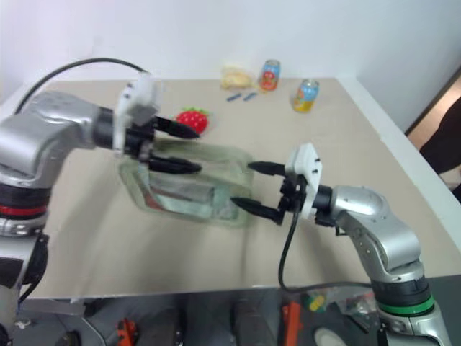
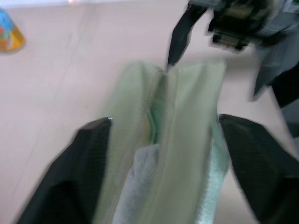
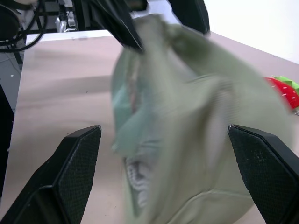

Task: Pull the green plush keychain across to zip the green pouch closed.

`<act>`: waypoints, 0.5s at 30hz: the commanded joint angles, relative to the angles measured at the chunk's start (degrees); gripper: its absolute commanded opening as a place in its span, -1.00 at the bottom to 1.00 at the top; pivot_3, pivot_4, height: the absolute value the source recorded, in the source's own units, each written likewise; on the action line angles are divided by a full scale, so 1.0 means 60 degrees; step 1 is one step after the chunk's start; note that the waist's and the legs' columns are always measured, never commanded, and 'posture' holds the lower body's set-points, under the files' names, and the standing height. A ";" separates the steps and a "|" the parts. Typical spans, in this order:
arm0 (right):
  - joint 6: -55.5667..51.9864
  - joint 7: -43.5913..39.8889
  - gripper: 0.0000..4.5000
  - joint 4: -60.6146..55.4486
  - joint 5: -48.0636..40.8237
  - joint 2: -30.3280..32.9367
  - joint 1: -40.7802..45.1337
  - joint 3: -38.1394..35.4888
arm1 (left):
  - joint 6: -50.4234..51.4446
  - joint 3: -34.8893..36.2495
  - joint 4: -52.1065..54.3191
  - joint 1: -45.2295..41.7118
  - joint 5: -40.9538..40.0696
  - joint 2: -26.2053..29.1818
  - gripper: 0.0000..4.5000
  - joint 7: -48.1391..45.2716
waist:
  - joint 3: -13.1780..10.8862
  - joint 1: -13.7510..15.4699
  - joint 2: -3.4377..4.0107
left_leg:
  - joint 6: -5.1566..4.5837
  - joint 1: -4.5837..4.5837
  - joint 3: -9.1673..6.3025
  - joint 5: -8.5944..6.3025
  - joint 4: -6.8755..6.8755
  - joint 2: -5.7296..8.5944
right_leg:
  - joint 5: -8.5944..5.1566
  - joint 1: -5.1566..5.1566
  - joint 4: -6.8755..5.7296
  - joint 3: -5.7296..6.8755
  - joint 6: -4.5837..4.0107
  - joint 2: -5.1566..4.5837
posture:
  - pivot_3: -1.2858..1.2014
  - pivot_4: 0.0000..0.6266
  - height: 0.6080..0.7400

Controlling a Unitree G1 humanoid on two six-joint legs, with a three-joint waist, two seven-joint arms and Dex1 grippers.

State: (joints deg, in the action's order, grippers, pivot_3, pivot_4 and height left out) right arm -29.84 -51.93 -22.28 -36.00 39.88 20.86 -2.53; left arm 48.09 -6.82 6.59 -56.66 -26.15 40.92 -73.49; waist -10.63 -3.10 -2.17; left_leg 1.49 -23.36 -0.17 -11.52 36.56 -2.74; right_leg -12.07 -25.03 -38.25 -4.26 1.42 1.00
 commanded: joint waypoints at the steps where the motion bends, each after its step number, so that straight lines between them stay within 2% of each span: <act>1: -0.0071 0.0178 1.00 -0.0342 -0.0158 -0.0062 0.0050 -0.0215 | -0.0380 0.1300 0.0615 0.0616 -0.0983 0.0376 0.98 -0.0302 | -0.0001 0.0032 -0.0001 | 0.0000 -0.0002 -0.0001 0.0000 -0.0003 -0.0002 | -0.0001 -0.0002 0.0001 0.0002 -0.0002 0.0000 | 0.03 -0.52 1.00; 5: -0.0257 0.0396 1.00 -0.0481 -0.0262 -0.0119 -0.0018 -0.0281 | -0.0886 0.2666 0.0989 0.2039 -0.1394 0.0500 0.98 0.0323 | 0.0000 0.0052 0.0000 | 0.0000 -0.0007 -0.0004 0.0000 0.0003 0.0000 | -0.0002 0.0003 0.0002 0.0008 -0.0003 -0.0004 | 0.03 -0.52 1.00; 7: -0.0376 0.0504 1.00 -0.0611 -0.0415 -0.0119 -0.0043 -0.0415 | -0.0720 0.3528 0.1447 0.2812 -0.2039 0.0367 0.98 0.0770 | -0.0001 0.0037 -0.0003 | 0.0000 0.0000 0.0005 0.0000 0.0002 0.0000 | 0.0000 0.0004 0.0003 0.0001 0.0000 -0.0009 | 0.03 -0.52 1.00; 12: -0.0588 0.0718 1.00 -0.0847 -0.0669 -0.0010 -0.0075 -0.0721 | 0.0007 0.4704 0.2963 0.4340 -0.3793 0.0184 0.98 0.1871 | -0.0001 0.0058 -0.0004 | 0.0003 -0.0005 -0.0001 0.0001 0.0008 -0.0002 | 0.0001 0.0008 0.0002 0.0008 0.0003 -0.0014 | 0.03 -0.52 1.00; 15: -0.0709 0.0781 1.00 -0.0940 -0.0781 0.0034 -0.0063 -0.0876 | 0.0019 0.4928 0.3766 0.5049 -0.4312 0.0203 0.98 0.2358 | -0.0001 0.0069 -0.0005 | 0.0003 -0.0003 -0.0001 0.0001 0.0014 0.0000 | 0.0002 0.0015 0.0007 0.0010 0.0005 -0.0016 | 0.03 -0.52 1.00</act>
State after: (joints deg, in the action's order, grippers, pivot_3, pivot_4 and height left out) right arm -33.95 -47.54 -25.49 -39.20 39.38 20.12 -5.46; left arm 48.14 20.58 25.02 -27.04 -49.20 41.70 -61.28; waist -10.64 -2.69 -2.20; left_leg 1.51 -23.37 -0.17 -11.51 36.65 -2.73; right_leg -12.06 -24.92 -38.21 -4.22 1.45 0.90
